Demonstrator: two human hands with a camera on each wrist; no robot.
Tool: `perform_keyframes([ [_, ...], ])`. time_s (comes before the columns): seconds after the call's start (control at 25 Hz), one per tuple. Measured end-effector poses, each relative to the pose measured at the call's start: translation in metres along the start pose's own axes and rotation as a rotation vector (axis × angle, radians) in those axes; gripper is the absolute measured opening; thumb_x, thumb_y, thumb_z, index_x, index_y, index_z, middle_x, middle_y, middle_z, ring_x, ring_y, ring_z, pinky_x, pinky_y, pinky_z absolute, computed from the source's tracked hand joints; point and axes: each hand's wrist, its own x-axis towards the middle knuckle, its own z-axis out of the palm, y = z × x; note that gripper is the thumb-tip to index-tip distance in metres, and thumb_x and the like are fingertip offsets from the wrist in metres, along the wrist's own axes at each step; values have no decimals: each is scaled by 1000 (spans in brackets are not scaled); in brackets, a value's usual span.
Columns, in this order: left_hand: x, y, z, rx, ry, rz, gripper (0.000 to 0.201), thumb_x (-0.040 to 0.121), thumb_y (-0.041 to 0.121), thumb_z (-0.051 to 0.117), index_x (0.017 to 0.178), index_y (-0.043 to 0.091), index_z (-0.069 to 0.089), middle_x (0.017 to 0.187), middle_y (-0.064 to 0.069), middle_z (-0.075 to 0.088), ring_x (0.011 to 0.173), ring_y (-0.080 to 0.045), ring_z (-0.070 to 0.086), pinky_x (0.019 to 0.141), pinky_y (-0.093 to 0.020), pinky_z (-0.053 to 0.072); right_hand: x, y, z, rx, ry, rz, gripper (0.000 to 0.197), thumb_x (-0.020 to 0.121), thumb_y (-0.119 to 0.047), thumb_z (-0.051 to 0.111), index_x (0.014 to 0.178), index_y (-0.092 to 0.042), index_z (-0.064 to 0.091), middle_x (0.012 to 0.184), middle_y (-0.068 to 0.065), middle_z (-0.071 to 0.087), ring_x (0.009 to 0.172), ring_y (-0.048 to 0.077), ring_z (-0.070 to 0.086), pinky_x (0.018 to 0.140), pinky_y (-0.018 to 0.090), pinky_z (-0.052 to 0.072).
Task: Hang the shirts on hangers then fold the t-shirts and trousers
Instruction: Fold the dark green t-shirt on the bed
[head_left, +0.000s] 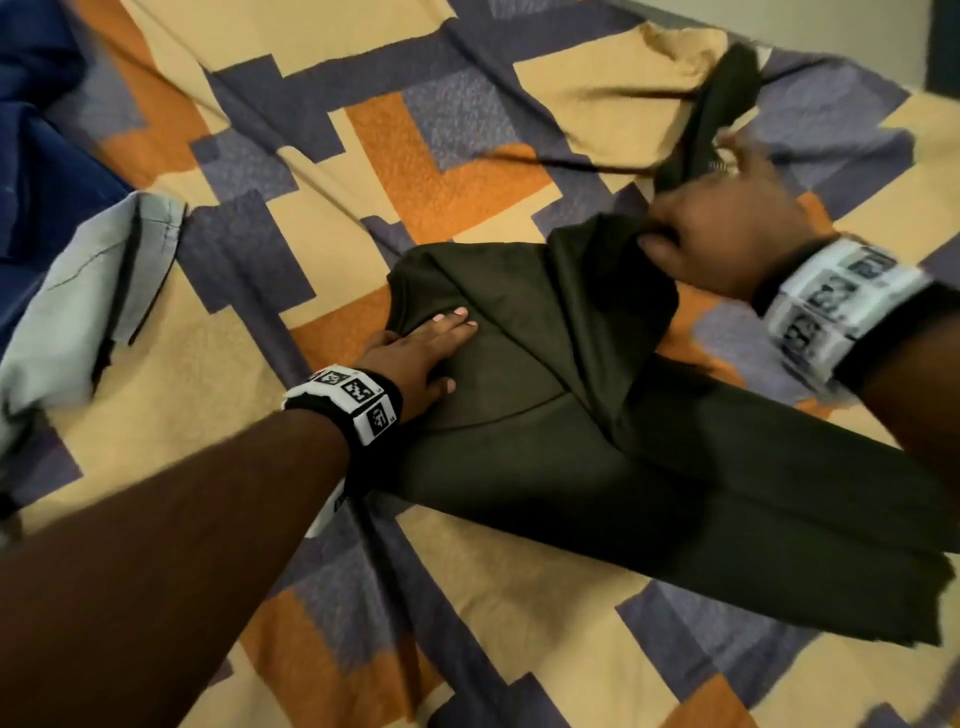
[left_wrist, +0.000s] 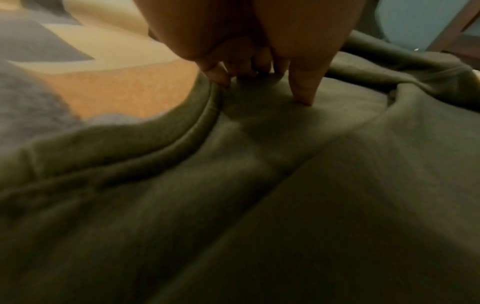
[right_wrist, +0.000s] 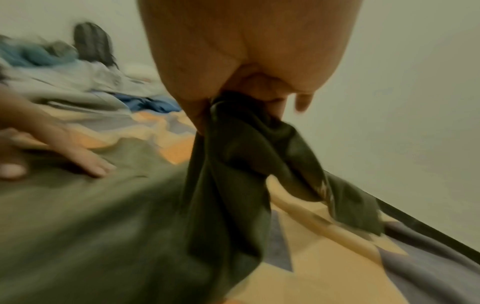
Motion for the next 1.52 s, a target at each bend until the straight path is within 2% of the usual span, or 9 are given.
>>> perform_keyframes([
  [0.12,-2,0,-4,-16,-47,29,70,96,31,49,150,38,4,158,18,-7,145,-4,-1,112,-39,13,-99,-62,-30,364,-417,-202,39,89,-62,28,87,-29,49,89,-1,61,82,24,61,69,34,44],
  [0.24,-2,4,-6,-33,-3,17,67,96,24,48,150,35,9,159,15,-2,146,-6,3,111,-37,15,-157,-127,-5,444,-753,-357,68,79,-82,18,107,-31,53,109,-11,55,101,14,58,82,31,47],
  [0.48,-3,4,-4,-273,212,-19,51,90,8,58,139,21,46,151,0,36,138,-23,35,112,-33,28,-82,-148,51,624,-128,441,80,77,-80,43,132,-22,44,124,7,51,114,31,50,88,43,43],
  [0.64,-3,-4,-26,-418,323,-228,33,93,8,53,121,21,64,127,-5,61,118,-25,55,98,-27,40,-48,-186,69,450,-306,383,72,83,-62,52,142,-25,32,134,4,46,122,31,44,97,48,32],
  [0.88,11,-11,-32,-809,291,-366,23,87,7,44,97,26,53,87,-13,59,75,-29,57,69,-29,51,-78,-180,68,817,-72,120,15,81,-18,47,82,-17,63,95,7,54,87,31,57,76,41,46],
  [1.04,13,-7,-33,-1121,417,-444,18,90,18,42,99,34,40,81,-11,51,70,-24,51,62,-35,43,-121,-175,79,629,-352,-168,21,88,-19,51,105,-20,62,106,3,57,100,25,56,93,36,37],
  [1.24,20,-7,-32,-824,383,-269,80,78,33,71,144,37,27,137,-4,50,117,-19,54,99,-34,46,-120,-158,86,552,-2,27,30,86,-35,45,106,-21,62,108,2,61,109,26,56,106,48,31],
  [1.44,14,-34,-31,-521,493,-397,41,89,6,57,126,23,60,103,-6,65,104,-27,61,95,-37,49,-125,-129,72,350,-226,344,35,92,-45,47,117,-23,56,121,5,58,119,28,49,108,50,21],
  [1.52,9,-35,-33,-337,463,-409,44,91,7,53,133,20,53,121,-12,58,112,-32,55,98,-42,46,-141,-115,74,295,-323,409,47,90,-59,42,120,-25,52,120,5,58,114,28,52,103,48,24],
])
